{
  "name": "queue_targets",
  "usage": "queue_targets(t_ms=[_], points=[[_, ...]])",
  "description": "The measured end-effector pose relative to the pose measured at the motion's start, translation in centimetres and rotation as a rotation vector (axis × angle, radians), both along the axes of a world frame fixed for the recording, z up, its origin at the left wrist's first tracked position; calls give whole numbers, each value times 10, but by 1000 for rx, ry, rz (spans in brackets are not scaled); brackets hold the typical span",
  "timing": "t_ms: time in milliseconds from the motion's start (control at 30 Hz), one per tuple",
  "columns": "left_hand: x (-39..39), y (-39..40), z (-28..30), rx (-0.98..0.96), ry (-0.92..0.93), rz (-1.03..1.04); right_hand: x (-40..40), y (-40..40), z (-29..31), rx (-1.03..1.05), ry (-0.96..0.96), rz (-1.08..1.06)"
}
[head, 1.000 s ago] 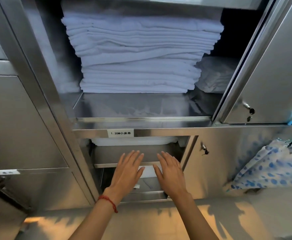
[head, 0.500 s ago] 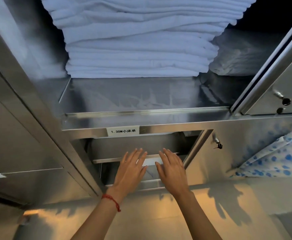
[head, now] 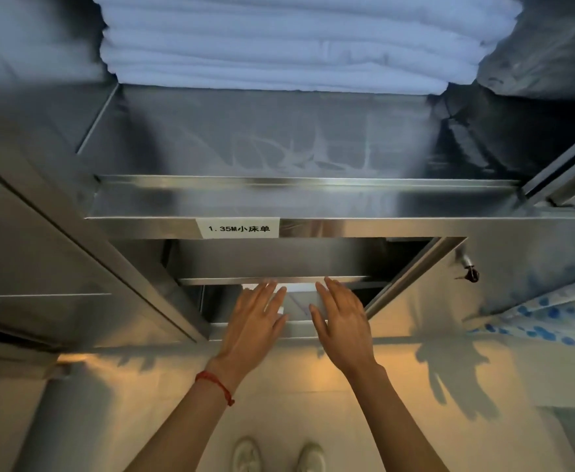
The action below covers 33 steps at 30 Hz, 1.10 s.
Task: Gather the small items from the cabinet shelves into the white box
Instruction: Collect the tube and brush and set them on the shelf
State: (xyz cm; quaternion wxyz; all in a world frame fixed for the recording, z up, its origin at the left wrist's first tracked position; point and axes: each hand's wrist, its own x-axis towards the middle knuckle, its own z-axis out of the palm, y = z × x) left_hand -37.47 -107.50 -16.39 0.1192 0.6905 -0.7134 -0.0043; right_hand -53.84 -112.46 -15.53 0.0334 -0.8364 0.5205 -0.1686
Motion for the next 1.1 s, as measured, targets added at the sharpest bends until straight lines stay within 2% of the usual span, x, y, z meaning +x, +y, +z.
queue_targets(t_ms=[100,433,733,1100], points=[[0,-4,-8,104,25,25,0,-6,-13,-1,21,19],[0,-20,-58,227,-31,33,-2,-19,-65,27,-6,39],[-2,-32,-113,156,22,75,5,-35,-122,34,-42,67],[4,-47,-198,162,23,93,20,-48,-214,57,-2,71]])
